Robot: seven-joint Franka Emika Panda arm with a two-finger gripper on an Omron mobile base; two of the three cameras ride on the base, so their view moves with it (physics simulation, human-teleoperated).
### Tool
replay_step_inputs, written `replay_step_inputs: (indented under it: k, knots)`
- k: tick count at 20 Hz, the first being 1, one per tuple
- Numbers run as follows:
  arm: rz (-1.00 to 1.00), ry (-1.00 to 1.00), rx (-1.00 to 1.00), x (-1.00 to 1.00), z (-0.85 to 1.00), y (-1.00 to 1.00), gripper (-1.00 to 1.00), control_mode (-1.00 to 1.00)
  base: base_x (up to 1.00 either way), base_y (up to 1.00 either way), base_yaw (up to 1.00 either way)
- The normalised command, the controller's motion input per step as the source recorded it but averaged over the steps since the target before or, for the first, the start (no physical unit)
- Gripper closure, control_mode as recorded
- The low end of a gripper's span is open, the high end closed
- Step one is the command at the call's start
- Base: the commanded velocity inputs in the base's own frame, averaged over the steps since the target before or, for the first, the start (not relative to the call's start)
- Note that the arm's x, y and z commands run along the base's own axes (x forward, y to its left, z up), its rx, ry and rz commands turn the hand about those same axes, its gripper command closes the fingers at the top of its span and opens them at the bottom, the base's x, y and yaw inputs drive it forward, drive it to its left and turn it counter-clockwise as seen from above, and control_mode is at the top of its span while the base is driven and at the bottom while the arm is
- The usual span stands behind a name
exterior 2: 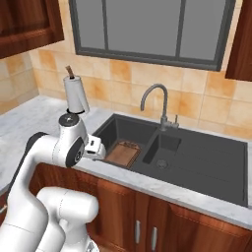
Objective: Move the cutting board and knife to the sink. Then move spray from the shelves to the counter.
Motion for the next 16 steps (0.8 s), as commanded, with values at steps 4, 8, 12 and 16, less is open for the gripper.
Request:
replay_step_inputs:
  k: [4, 8, 12, 16]
  knots:
    - [0.0, 0.0, 0.0, 0.0, 0.0, 0.0, -1.0, 1.0, -0.5, -0.19, -0.01]
    - [0.0, 0.0, 0.0, 0.0, 0.0, 0.0, -1.0, 1.0, -0.57, -0.26, 0.26]
    - [0.0, 0.0, 0.0, 0.0, 0.0, 0.0, -1.0, 1.0, -0.53, -0.19, 0.69]
    - [0.0, 0.0, 0.0, 0.0, 0.0, 0.0, -1.0, 1.0, -0.39, -0.15, 0.84]
